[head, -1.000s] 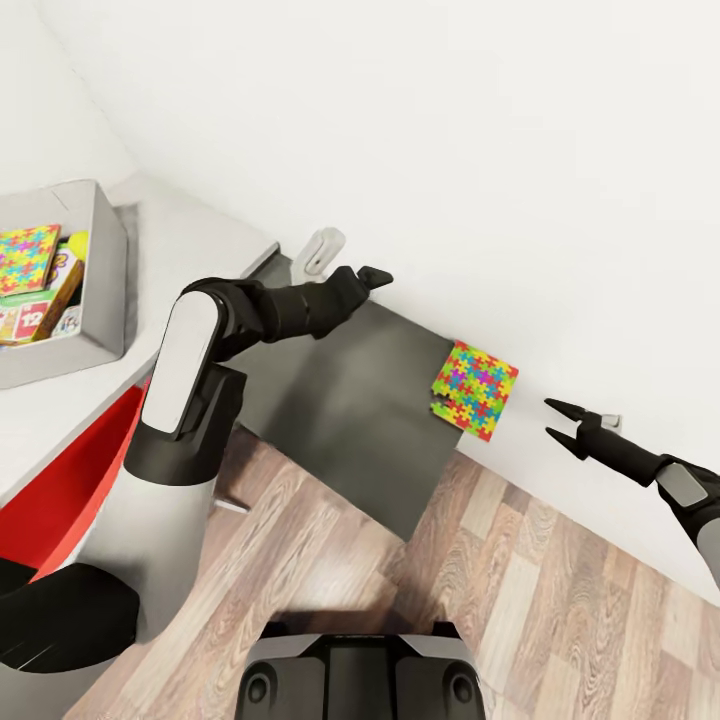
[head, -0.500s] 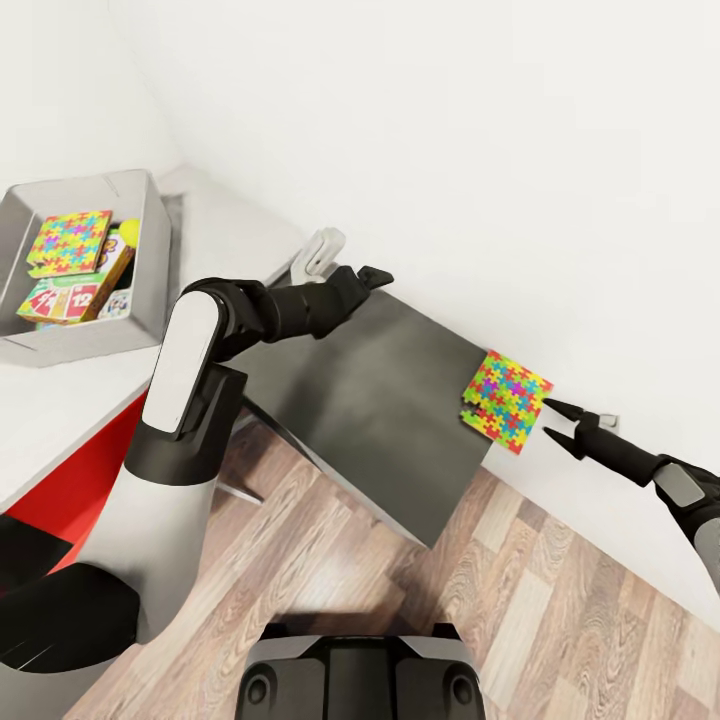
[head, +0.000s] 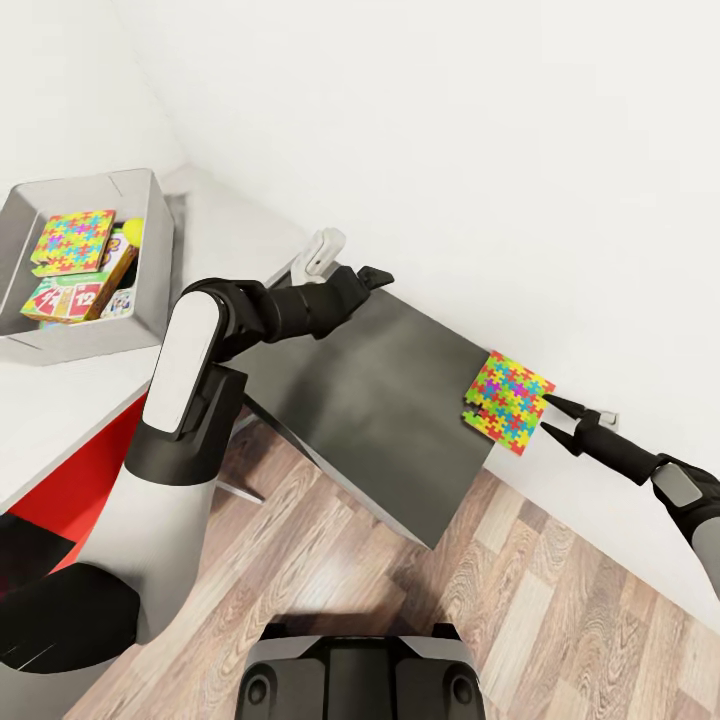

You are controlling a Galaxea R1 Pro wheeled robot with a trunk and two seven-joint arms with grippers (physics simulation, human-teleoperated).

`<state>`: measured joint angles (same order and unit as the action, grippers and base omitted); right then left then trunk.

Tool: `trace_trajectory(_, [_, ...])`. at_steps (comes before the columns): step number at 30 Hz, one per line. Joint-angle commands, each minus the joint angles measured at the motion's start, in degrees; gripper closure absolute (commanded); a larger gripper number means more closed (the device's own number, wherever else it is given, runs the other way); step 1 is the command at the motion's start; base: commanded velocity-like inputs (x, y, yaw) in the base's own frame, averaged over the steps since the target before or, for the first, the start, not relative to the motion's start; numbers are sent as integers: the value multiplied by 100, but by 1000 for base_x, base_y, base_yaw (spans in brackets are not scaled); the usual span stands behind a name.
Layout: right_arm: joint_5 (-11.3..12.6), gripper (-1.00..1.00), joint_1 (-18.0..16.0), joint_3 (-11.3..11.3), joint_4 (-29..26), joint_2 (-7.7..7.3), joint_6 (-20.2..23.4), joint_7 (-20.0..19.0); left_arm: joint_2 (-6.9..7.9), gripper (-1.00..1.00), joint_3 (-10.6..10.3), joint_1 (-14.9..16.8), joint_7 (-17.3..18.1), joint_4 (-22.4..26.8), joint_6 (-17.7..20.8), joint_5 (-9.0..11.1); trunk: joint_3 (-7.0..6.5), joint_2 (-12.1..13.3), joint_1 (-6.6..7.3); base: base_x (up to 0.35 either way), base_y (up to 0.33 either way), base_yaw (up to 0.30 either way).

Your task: Put all the toys in the child's room - the three board games (two on the bed and one on the table), the two jigsaw puzzles on the table, and the tennis ball on the table - inside the toy box on the table in the child's room.

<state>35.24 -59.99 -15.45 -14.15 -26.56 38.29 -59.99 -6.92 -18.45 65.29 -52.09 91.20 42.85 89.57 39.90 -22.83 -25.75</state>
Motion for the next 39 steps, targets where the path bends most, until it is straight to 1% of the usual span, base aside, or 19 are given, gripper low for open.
trace_trajectory(1, [20, -100, -4, -2, 5, -2, 35, -7, -2, -100, 3, 5, -59, 4, 4, 52, 7, -9, -3, 0, 0, 14])
trace_trajectory(11, [19, -100, -4, -5, 7, -2, 42, -77, -2, -100, -8, 2, -57, 2, 2, 52, 7, -9, -3, 0, 0, 78])
trace_trajectory(19, [18, -100, -4, -3, 5, -5, 45, -99, -2, -100, -75, 2, -56, -10, -7, 52, 7, -9, -3, 0, 0, 86])
trace_trajectory(39, [19, -100, -4, -5, 7, -14, 51, -107, -2, -100, -113, 1, -40, -46, -13, 52, 7, -9, -3, 0, 0, 15])
